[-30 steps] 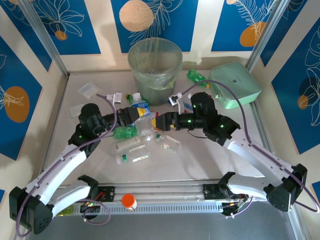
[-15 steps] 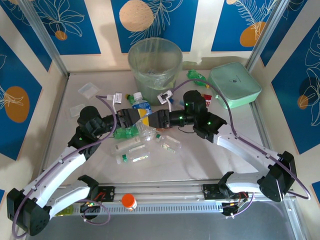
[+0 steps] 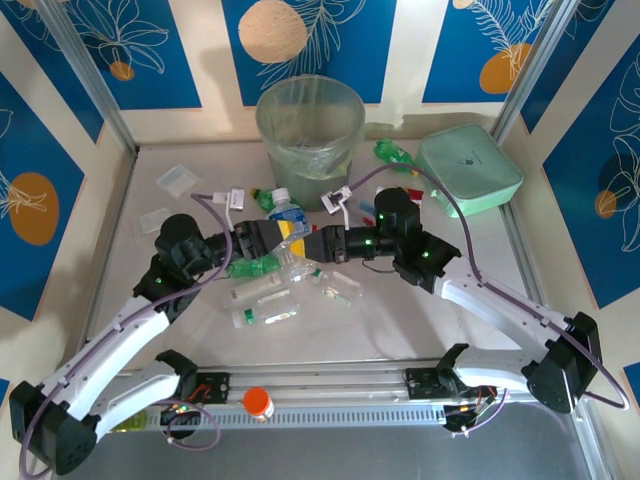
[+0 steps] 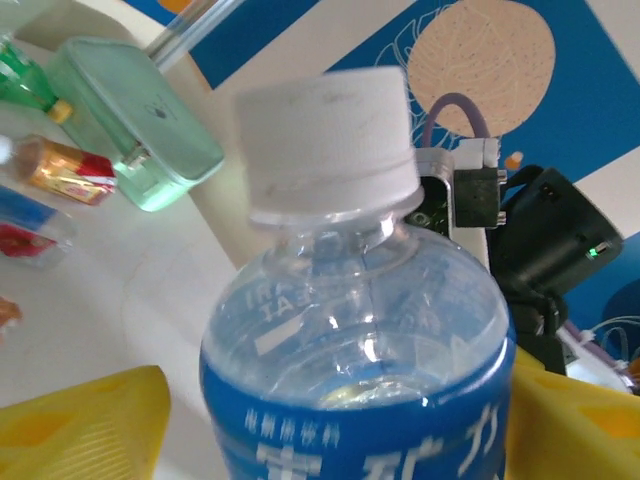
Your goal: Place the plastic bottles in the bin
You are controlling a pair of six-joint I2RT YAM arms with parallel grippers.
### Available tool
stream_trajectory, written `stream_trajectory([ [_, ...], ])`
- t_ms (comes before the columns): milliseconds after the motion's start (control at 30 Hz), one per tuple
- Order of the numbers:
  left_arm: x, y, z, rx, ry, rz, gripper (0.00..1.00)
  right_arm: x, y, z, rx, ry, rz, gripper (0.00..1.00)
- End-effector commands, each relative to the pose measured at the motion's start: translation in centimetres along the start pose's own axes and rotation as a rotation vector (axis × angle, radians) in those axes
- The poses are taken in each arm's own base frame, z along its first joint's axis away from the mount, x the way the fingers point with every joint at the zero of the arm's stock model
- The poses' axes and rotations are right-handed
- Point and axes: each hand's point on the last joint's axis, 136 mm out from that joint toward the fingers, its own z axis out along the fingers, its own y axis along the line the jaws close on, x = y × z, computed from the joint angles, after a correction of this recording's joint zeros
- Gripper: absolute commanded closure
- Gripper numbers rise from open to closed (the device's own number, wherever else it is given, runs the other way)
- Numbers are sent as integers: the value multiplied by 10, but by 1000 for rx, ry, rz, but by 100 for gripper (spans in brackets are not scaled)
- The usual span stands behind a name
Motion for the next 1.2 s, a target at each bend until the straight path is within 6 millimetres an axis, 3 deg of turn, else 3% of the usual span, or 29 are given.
stream_trajectory([
  [0,-14,3,-16,-125,-74,71,13,0,4,-12,15,-22,-52,51],
  [67,-16,11,-26,-202,-102,88,9,1,0,-15,36,-29,-58,51],
  [233,-14,10,-41,-251,-113,136,5,-3,-10,-25,107,-59,-60,52],
  [500,19,36,-64,-383,3,220,5,-45,-24,-53,269,-187,-73,52],
  [900,26,42,-96,-497,-1,283,7,-160,-47,-66,407,-309,-106,53],
  [1167,23,32,-112,-545,14,362,2,-236,-89,-51,504,-327,-104,53],
])
